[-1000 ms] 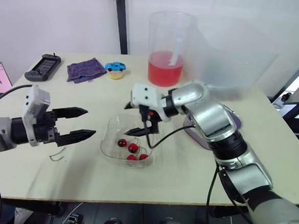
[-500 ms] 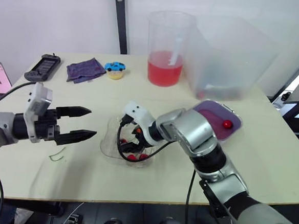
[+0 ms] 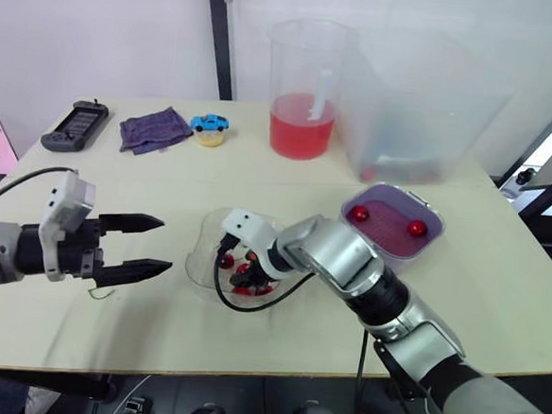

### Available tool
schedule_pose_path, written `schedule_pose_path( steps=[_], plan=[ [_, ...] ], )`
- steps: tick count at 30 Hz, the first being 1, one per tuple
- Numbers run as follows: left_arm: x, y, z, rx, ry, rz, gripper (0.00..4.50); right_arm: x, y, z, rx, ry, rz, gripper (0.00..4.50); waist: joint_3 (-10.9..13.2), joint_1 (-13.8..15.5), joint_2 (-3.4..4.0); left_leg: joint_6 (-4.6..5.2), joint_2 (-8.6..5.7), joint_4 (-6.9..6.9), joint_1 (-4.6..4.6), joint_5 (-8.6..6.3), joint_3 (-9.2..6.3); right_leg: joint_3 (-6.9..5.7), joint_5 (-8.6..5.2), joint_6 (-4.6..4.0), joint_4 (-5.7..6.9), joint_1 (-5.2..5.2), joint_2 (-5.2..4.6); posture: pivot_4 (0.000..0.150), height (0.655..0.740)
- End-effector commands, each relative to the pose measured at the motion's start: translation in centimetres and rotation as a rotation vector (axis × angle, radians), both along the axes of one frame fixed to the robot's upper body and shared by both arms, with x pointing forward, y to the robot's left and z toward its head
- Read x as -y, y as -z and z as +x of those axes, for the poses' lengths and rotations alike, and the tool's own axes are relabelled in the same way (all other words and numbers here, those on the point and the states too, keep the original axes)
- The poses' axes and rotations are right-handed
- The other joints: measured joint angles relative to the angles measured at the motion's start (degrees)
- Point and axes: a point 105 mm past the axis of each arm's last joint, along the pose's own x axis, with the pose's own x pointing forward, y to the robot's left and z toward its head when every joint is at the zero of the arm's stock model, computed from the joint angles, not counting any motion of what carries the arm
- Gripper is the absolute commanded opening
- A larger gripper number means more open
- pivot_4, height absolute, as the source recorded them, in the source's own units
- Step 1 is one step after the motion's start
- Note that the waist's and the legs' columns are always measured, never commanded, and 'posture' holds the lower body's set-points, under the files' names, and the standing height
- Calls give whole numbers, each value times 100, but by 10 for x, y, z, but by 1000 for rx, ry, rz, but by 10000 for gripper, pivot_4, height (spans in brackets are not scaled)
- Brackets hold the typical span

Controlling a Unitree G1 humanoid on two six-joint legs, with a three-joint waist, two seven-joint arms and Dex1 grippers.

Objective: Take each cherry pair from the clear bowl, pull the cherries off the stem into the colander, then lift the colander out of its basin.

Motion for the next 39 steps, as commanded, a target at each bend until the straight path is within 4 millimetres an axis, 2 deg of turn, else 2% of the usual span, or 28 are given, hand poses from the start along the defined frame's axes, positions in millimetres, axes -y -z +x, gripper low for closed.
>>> schedule_pose_path(
  steps=[1,5,7,10,12,16,18,21,22,25,28,32,34,39],
  plan=[
    [1,-12,-3,57,5,13,45000,-7,-8,-1,42,-43,-1,31305,0,2,0,0,0,0,0,0,0,0,0,0,0,0,0,1500,7337],
    [0,-13,-3,64,-5,13,45000,-6,-5,0,47,-54,-26,31305,0,1,0,0,0,1,0,0,0,0,0,0,0,0,0,1500,7337],
    [0,-13,-3,66,-8,12,45000,-5,-6,2,72,-63,-46,23855,0,2,0,0,0,1,0,0,0,0,0,0,0,0,0,1500,7337],
    [1,-12,-3,68,-10,10,45000,-7,-12,2,96,-81,-45,9585,0,2,0,0,0,1,0,0,0,0,0,0,0,0,0,1500,7337],
    [1,-12,-2,70,-12,8,45000,-9,-18,2,127,-107,-50,5382,0,2,0,0,0,1,0,0,0,0,0,0,0,0,0,1500,7337],
    [1,-12,-1,72,-18,6,45000,-12,-33,-1,232,-242,-67,5382,0,2,1,0,0,1,0,0,0,-1,0,0,0,-1,0,1500,7337],
    [-1,-14,1,77,-29,-10,45000,-17,-57,-2,411,-391,-39,5382,0,9,0,0,0,1,0,0,0,-1,0,0,0,-1,0,1500,7337],
    [-1,-25,8,93,-54,-83,45000,-10,-78,0,597,-540,-44,5382,0,28,-2,0,-1,3,-2,0,1,-2,0,1,-2,0,-1,1500,7337],
    [-1,-31,10,100,-57,-126,45000,-8,-91,0,748,-617,-42,5382,-2,18,-5,0,-1,7,-2,0,0,-5,0,1,-2,4,-1,1500,7337],
    [1,-48,16,114,-57,-230,45000,-6,-112,-7,1064,-842,-53,5382,-1,16,-6,1,-1,8,-3,0,2,-5,-1,1,-1,5,0,1500,7337],
    [6,-66,25,122,-58,-353,45000,-5,-130,-2,1328,-929,-126,5382,-2,3,-7,0,1,9,-2,0,7,-4,-1,1,-1,3,1,1500,7337],
    [12,-72,37,85,-68,-417,45000,-5,-138,3,1526,-1010,-186,5382,-1,-2,-8,-39,4,8,-2,22,10,0,0,1,4,-4,3,1500,7337],
    [23,-72,46,58,-68,-414,45000,-3,-140,2,1625,-1054,-224,5382,-1,13,-9,-40,3,9,-2,23,11,-1,0,1,3,-1,3,1500,7337],
    [40,-82,54,61,-36,-415,45000,-5,-137,1,1675,-1092,-226,5382,-2,5,-15,-42,0,13,-3,24,8,0,0,1,2,4,2,1500,7337]
  ],
)
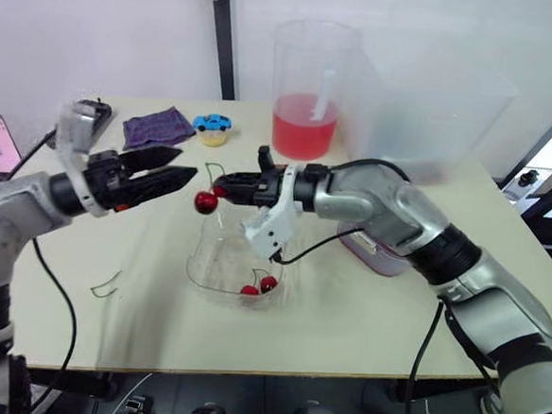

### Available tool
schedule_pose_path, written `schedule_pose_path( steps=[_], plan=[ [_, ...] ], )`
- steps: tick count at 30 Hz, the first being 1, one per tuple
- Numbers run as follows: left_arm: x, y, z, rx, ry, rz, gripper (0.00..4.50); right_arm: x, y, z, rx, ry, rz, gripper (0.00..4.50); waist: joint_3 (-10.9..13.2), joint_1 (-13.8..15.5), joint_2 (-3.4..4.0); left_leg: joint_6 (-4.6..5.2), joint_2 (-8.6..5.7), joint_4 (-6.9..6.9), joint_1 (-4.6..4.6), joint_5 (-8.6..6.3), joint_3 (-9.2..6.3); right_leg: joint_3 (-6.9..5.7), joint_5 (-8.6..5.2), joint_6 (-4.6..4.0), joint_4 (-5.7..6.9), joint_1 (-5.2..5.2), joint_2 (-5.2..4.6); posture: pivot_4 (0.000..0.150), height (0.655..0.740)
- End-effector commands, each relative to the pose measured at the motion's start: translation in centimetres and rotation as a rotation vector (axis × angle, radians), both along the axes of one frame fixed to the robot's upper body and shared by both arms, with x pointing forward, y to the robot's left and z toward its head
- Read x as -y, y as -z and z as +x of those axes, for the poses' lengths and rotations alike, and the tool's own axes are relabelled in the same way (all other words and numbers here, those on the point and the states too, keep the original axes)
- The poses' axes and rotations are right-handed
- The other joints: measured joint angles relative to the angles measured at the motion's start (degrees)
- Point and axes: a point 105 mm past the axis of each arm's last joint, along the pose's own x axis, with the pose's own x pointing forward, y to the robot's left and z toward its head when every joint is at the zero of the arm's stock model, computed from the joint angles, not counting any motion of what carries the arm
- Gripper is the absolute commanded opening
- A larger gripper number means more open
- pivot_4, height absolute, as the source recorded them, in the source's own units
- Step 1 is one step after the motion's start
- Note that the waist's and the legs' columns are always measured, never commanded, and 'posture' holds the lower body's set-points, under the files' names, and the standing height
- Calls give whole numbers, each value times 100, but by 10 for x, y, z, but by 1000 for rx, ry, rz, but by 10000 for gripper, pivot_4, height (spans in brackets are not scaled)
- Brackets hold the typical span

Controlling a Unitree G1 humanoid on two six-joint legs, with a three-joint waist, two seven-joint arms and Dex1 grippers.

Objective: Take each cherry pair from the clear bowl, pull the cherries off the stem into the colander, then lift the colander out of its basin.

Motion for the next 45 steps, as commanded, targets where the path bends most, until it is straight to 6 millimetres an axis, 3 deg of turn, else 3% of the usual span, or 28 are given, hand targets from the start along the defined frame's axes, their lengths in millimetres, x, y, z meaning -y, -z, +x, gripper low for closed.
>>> schedule_pose_path(
  steps=[1,7,11,14,21,25,26,41,44,45],
  plan=[
    [10,-13,1,45,15,14,45000,-3,-15,-7,76,-42,27,5382,0,-10,0,0,1,0,0,0,-1,-1,0,0,0,0,1,1500,7337],
    [24,-15,5,47,25,15,45000,-3,-15,-2,97,-24,27,5382,0,-12,0,-1,2,0,1,1,0,1,0,0,1,-2,3,1500,7337],
    [27,-12,8,34,4,43,32561,-2,-17,2,96,-3,36,5309,0,-8,0,-1,1,1,1,1,0,1,0,0,1,0,2,1500,7337],
    [29,-8,6,36,6,64,17918,-2,-18,3,85,1,48,5309,0,-8,0,-1,1,1,1,1,-1,1,0,0,1,0,2,1500,7337],
    [29,-4,5,35,6,74,17918,-1,-19,7,66,16,66,5309,0,-11,0,-2,2,1,1,1,-1,1,0,0,0,0,2,1500,7337],
    [26,-3,10,34,-24,67,5282,-1,-19,7,59,19,71,5309,0,-9,0,-2,2,1,1,1,-1,1,0,0,1,0,2,1500,7337],
    [25,-4,10,38,-28,64,219,-1,-19,7,56,18,70,5309,0,-9,0,-2,2,1,1,1,0,1,0,0,1,0,2,1500,7337],
    [29,-8,12,47,-19,40,219,-3,-14,3,23,20,58,5309,0,-9,0,-2,2,1,1,1,-1,1,0,0,1,0,2,1500,7337],
    [29,-8,12,50,-17,40,219,0,-8,0,-162,30,66,5309,0,-9,0,-2,2,1,1,1,-1,1,0,0,1,0,2,1500,7337],
    [30,-8,12,50,-16,39,16,1,-10,-2,-202,19,80,9860,0,-9,0,-2,2,2,1,1,-2,-1,0,0,0,3,2,1500,7337]
  ],
)
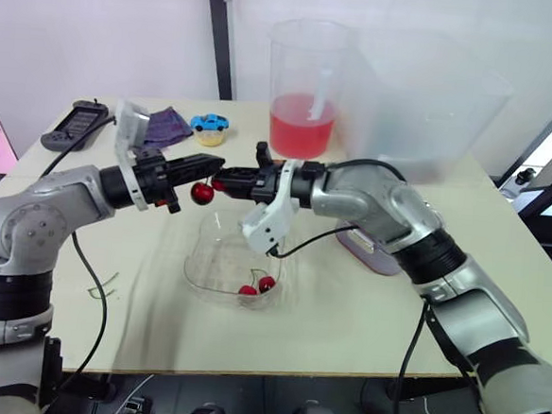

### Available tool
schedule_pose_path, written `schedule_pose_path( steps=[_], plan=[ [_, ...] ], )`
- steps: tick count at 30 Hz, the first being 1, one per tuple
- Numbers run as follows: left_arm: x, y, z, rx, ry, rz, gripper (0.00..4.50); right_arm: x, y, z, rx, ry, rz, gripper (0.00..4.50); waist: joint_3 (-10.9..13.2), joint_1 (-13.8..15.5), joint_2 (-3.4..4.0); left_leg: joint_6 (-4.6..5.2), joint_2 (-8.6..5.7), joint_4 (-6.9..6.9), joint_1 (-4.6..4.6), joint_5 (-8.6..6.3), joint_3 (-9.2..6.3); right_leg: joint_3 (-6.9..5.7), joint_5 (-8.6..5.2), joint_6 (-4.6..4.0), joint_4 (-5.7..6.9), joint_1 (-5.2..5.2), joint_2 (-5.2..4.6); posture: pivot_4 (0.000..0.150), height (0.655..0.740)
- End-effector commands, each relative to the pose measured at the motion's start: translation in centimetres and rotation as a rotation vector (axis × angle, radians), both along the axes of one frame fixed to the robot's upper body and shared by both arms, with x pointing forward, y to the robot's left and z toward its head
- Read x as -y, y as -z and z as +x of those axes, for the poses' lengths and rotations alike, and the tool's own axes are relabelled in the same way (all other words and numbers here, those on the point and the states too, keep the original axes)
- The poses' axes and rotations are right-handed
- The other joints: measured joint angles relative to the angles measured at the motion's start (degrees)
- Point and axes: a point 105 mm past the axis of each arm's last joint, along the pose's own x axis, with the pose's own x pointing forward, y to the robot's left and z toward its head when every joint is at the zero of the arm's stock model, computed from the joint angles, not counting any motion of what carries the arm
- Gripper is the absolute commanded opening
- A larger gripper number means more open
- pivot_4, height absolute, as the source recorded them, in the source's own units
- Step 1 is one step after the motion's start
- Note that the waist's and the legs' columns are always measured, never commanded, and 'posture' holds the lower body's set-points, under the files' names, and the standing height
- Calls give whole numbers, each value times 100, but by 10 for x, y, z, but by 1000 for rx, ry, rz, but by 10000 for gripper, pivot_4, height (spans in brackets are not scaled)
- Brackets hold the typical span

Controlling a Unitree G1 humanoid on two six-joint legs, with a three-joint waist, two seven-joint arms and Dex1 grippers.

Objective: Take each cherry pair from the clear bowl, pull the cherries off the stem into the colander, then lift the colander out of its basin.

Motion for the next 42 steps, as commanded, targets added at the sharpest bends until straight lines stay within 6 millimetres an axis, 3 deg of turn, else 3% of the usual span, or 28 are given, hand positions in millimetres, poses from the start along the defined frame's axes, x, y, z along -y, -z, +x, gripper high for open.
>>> schedule_pose_path(
  steps=[1,3,5,7,9,12,14,18,21,26,36,39,42],
  plan=[
    [0,-16,-4,71,5,-6,0,2,-11,-11,-137,-33,62,14738,0,0,0,0,0,1,0,0,0,0,0,0,0,1,0,1500,7337],
    [-1,-16,-4,72,2,-4,0,7,-16,-10,-157,-9,79,21784,0,3,0,0,0,2,0,0,-1,0,0,0,0,2,-1,1500,7337],
    [-3,-16,-4,74,-2,-3,0,16,-16,-8,-222,20,98,32857,0,6,0,0,0,2,0,0,-2,-1,0,0,0,2,0,1500,7337],
    [-4,-15,-5,75,10,5,0,31,-10,-10,-454,49,148,41974,0,18,0,0,-1,2,0,0,-3,-2,0,0,0,3,-1,1500,7337],
    [-6,-14,-7,72,18,8,0,45,-10,-12,-591,66,211,41974,0,23,0,1,-1,5,0,0,-14,-11,0,0,-3,16,-2,1500,7337],
    [-8,-14,-9,65,44,0,0,65,-32,-2,-855,87,561,41974,0,20,0,1,-3,9,0,-1,-16,-13,0,0,-4,19,-4,1500,7337],
    [-6,-15,-11,66,72,-6,0,76,-35,4,-1117,89,755,41974,0,3,0,1,0,8,3,0,-15,-10,0,0,-3,17,0,1500,7337],
    [1,-18,-16,65,135,-25,0,70,-24,-18,-1578,4,703,41974,0,17,0,1,1,7,5,0,-16,-11,0,0,-3,20,0,1500,7337],
    [8,-20,-21,63,187,-39,0,61,-20,-22,-1752,4,694,41974,0,8,0,3,0,6,4,-1,-16,-11,0,0,-3,19,-1,1500,7337],
    [16,-21,-26,62,242,-43,0,49,-13,-27,-1808,26,643,41974,0,13,0,4,-3,7,4,-2,-14,-9,0,0,-2,16,-2,1500,7337],
    [25,-20,-28,63,264,-18,0,32,-17,-25,-1830,-8,630,41974,0,10,0,4,-2,7,4,-1,-14,-8,0,0,-1,15,-2,1500,7337],
    [28,-21,-29,69,268,-23,0,27,-14,-23,-1841,1,629,33806,0,10,0,4,-2,6,4,-1,-14,-8,0,0,-1,14,-1,1500,7337],
    [29,-21,-29,73,268,-21,0,25,-9,-23,-1843,17,610,19906,0,9,0,4,-2,6,4,-1,-13,-8,0,0,-2,14,-1,1500,7337]
  ],
)
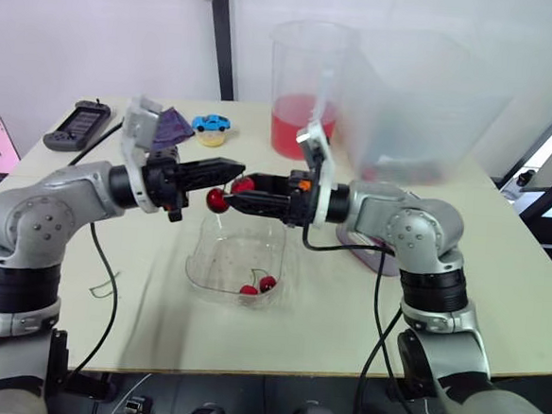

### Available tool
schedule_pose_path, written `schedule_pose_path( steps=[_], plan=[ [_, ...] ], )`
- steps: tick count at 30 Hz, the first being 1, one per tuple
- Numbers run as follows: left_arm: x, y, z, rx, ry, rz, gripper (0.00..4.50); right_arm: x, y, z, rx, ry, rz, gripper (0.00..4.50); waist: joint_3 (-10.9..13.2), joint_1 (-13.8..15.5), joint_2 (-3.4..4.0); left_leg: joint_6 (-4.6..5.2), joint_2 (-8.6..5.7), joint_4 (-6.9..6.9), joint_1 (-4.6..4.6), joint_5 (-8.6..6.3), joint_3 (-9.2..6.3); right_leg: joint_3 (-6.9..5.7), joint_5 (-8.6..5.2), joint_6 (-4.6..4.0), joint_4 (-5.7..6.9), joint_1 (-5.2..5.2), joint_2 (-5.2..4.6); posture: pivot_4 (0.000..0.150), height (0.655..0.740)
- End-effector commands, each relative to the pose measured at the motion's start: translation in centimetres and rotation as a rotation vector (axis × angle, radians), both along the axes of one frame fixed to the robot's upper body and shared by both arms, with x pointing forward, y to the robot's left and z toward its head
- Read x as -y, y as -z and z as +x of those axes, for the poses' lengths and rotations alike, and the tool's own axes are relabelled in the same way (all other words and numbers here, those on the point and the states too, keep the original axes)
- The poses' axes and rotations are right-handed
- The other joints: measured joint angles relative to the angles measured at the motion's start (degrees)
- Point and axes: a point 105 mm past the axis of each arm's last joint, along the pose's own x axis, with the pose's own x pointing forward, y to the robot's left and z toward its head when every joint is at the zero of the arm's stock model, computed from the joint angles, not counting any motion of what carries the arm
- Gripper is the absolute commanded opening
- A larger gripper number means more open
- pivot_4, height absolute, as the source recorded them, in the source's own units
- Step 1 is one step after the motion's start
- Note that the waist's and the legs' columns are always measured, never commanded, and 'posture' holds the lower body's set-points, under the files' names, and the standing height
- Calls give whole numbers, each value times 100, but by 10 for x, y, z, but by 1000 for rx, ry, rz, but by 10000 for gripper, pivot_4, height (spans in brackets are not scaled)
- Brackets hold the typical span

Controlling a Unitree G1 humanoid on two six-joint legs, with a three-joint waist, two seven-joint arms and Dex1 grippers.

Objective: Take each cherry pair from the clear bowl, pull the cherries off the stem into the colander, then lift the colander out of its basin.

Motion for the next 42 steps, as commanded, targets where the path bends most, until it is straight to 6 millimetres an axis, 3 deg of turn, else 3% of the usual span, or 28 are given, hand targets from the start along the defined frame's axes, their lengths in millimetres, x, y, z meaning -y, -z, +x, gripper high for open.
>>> schedule_pose_path(
  steps=[1,8,11,12,19,35,40,42],
  plan=[
    [2,-11,-7,48,17,-5,0,-5,-11,-5,52,-25,8,19906,0,-1,0,0,0,0,0,0,0,0,0,0,0,0,0,1500,7337],
    [2,-9,-6,45,15,0,0,-5,-13,-5,45,-26,15,19906,0,-1,0,0,0,0,0,0,0,0,0,0,0,0,0,1500,7337],
    [1,-9,-6,44,13,0,0,-4,-12,-5,41,-24,16,13533,0,-1,0,0,0,0,0,0,0,0,0,0,0,-1,0,1500,7337],
    [1,-9,-5,44,12,0,0,-4,-12,-5,45,-24,12,9537,0,-1,0,0,0,0,0,0,0,0,0,0,0,0,0,1500,7337],
    [-2,-6,-3,40,3,3,0,1,-6,-4,37,-19,-9,9537,0,0,0,0,0,0,0,0,0,0,0,0,0,0,0,1500,7337],
    [-4,-7,1,46,-6,-5,0,16,35,-10,-73,-47,-129,9537,0,3,-1,1,0,-1,0,0,0,0,0,0,0,-1,0,1500,7337],
    [-6,-6,2,45,-13,-9,0,25,35,-11,-90,-35,-145,9537,0,5,-1,7,-1,0,-1,-4,1,1,0,0,-2,1,-1,1500,7337],
    [-6,-6,2,46,-14,-11,0,36,26,-9,-99,-10,-134,9537,0,6,-1,8,-1,0,-1,-4,0,0,0,0,-2,1,-1,1500,7337]
  ],
)
